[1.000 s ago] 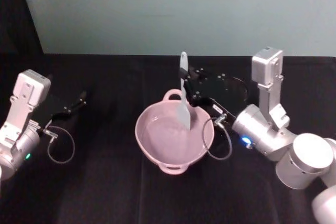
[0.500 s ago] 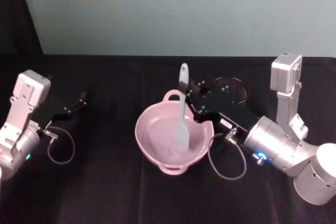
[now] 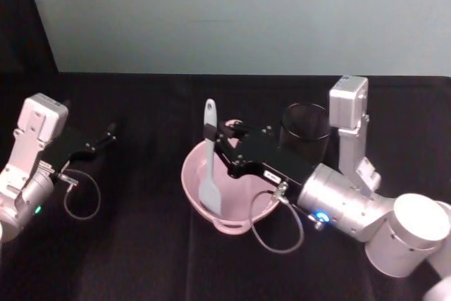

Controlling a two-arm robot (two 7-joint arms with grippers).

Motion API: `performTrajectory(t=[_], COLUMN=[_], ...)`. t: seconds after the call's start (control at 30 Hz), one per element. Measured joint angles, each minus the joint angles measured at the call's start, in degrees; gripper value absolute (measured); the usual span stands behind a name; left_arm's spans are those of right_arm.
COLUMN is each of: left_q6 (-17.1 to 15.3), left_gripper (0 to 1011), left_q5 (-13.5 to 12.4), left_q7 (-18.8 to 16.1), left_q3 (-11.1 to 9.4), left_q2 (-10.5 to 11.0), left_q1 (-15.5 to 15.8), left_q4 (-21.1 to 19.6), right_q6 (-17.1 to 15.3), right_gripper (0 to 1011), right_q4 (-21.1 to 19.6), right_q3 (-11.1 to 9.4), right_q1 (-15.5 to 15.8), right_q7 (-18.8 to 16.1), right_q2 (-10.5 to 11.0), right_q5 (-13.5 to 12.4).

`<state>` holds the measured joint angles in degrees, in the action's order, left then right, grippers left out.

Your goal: Use the one hand to pick up the spoon and stir the clear water in the bowl.

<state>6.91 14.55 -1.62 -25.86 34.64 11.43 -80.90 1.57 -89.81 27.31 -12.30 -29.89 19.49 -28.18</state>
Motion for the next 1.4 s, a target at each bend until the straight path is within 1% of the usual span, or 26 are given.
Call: performTrajectory(t=[0.07,0.13,0.17,0.3,0.4,0.5,0.63,0.73,0.87,1.03,1.07,1.2,1.27,1.4], left_q6=[0.0,0.0,0.0,0.0,0.0,0.0,0.0,0.0,0.0,0.0,0.0,0.0,0.0,0.0], left_gripper=[1011,1011,1011,1011,1011,1011,1011,1011,1011,1011,1011,1011,1011,1011], left_q5=[0.0,0.0,0.0,0.0,0.0,0.0,0.0,0.0,0.0,0.0,0.0,0.0,0.0,0.0], left_q7=[0.0,0.0,0.0,0.0,0.0,0.0,0.0,0.0,0.0,0.0,0.0,0.0,0.0,0.0], left_q3=[0.0,0.0,0.0,0.0,0.0,0.0,0.0,0.0,0.0,0.0,0.0,0.0,0.0,0.0], left_q2=[0.0,0.0,0.0,0.0,0.0,0.0,0.0,0.0,0.0,0.0,0.0,0.0,0.0,0.0], left_q1=[0.0,0.0,0.0,0.0,0.0,0.0,0.0,0.0,0.0,0.0,0.0,0.0,0.0,0.0], left_q4=[0.0,0.0,0.0,0.0,0.0,0.0,0.0,0.0,0.0,0.0,0.0,0.0,0.0,0.0], right_q6=[0.87,2.56,4.0,6.42,8.37,9.55,11.36,12.1,12.39,11.23,10.72,9.51,8.16,6.59], right_gripper=[109,109,109,109,109,109,109,109,109,109,109,109,109,109], right_q4=[1.04,2.82,4.03,6.55,9.58,11.24,13.08,13.23,12.2,9.44,8.18,5.29,2.55,-0.06], right_q3=[0.39,0.74,0.84,0.86,0.4,-0.08,-1.34,-2.07,-3.41,-4.94,-5.45,-6.2,-6.74,-6.93], right_q1=[-0.57,-1.36,-1.85,-2.88,-4.12,-4.71,-5.14,-5.05,-4.29,-2.49,-1.65,0.25,2.35,4.6], right_q7=[0.38,1.23,1.98,3.73,5.65,6.72,9.09,10.16,11.26,11.37,11.27,10.08,8.54,6.77], right_q2=[-0.75,-1.9,-2.83,-4.59,-6.4,-7.2,-7.94,-7.92,-7.09,-5.79,-5.22,-4.03,-2.93,-1.85], right_q5=[0.3,1.14,1.92,3.84,6.06,7.37,9.69,10.9,12.38,12.6,12.4,11.74,10.6,8.83])
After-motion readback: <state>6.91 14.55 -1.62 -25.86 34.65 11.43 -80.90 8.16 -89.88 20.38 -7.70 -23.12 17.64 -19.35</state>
